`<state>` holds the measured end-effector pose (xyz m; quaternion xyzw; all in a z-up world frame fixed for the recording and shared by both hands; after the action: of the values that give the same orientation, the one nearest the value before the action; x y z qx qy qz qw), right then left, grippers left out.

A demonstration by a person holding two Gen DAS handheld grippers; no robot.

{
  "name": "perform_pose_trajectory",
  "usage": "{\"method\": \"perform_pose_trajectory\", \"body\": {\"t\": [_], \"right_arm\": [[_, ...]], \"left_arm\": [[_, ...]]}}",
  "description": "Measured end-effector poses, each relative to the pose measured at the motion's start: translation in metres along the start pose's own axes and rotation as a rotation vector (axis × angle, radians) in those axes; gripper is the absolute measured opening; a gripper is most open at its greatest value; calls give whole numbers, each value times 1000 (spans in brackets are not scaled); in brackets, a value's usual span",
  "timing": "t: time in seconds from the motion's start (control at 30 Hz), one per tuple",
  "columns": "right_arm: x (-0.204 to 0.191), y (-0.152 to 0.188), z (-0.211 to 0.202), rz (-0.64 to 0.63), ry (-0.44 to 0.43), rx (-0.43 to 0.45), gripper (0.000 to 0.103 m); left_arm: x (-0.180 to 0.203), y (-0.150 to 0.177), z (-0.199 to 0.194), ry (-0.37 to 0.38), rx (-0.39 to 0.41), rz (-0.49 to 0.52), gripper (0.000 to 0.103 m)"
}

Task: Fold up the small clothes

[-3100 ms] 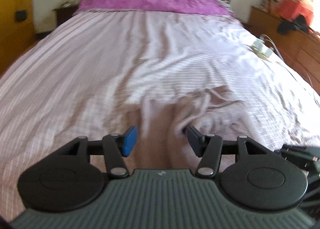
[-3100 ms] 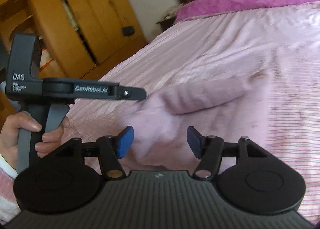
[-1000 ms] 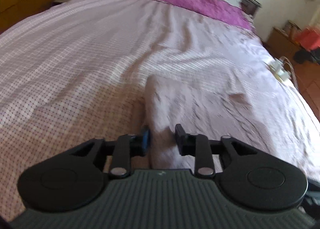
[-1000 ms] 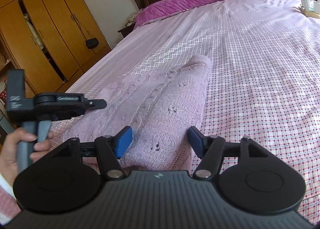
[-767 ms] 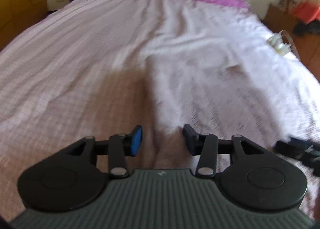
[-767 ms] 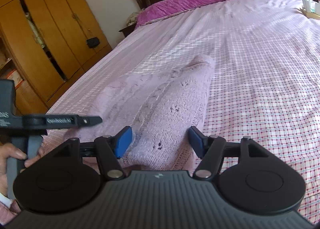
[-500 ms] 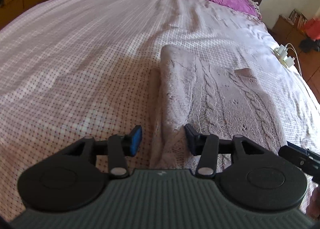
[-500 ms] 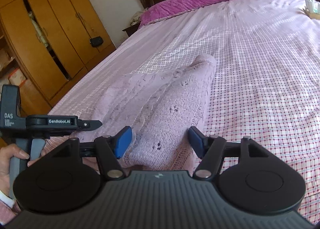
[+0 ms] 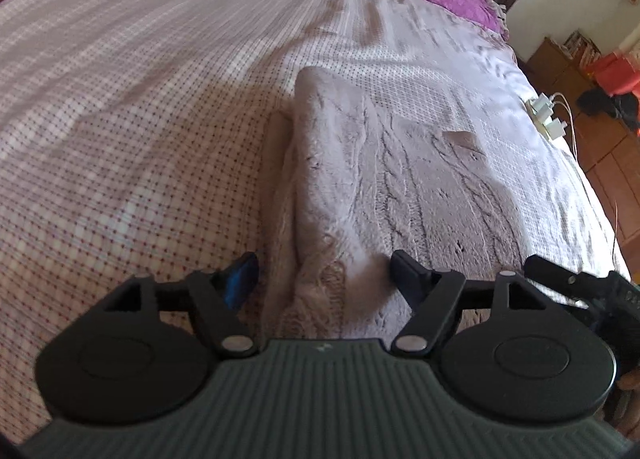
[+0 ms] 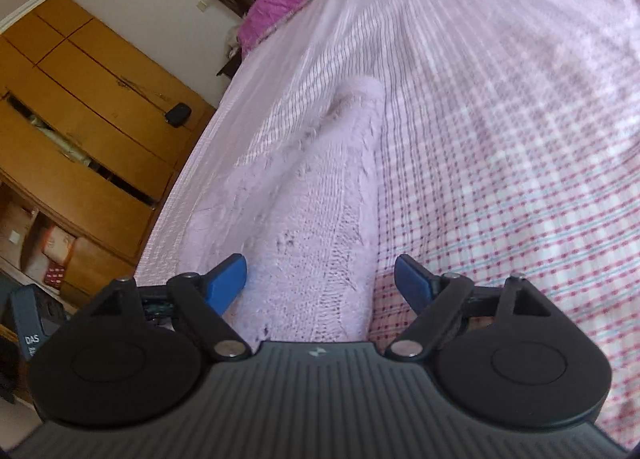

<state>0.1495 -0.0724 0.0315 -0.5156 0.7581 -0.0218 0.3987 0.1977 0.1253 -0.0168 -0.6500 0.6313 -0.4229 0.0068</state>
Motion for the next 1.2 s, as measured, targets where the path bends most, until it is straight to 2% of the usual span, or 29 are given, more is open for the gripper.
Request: {"method": "perform_pose_trajectory", "body": {"t": [0.13,0.33,0.47,0.5,0.53,0.63,0.8,0.9,1.03,1.2], "right_arm": [[-7,2,17,9,-53,-47,86],[-22,-2,41,-25,-76,-84,88],[-29,-10,52,-19,-98,-108,86],[-32,-11,54,-18,-99,-108,78],[-33,-14,56,-21,-89,-104,65],[-41,-22,54,-42,-80,-81,54],[-58,-43,32,-63,-110,-38,49],[-60,-56,10,-78,-118,0,49],[-46,-65,-26,-95,-98,44,49],[-7,-64,-68,-93,-57,72,49]], "left_arm": [[-1,2,7,30,-5,-39,74],[-3,4,13,86,-1,-113,72],[-5,6,13,128,5,-153,59],[-5,6,12,135,8,-160,53],[-4,7,11,142,11,-166,48],[-4,6,6,175,28,-190,42],[9,5,-3,235,68,-216,41],[29,8,-1,278,75,-209,40],[57,18,8,329,58,-201,40],[93,40,20,390,14,-176,40]]}}
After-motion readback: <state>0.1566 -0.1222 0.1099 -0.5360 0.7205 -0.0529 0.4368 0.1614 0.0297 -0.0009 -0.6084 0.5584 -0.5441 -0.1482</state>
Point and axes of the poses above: each gripper's, at about its wrist camera, not at the fingertips, and z roughly the way its jaws point, x to its right, y to its underside, the point moved 9 cm from there along z, roughly the way its jaws point, and after that the axes turned 12 degrees about y, right-handed, at the moved point
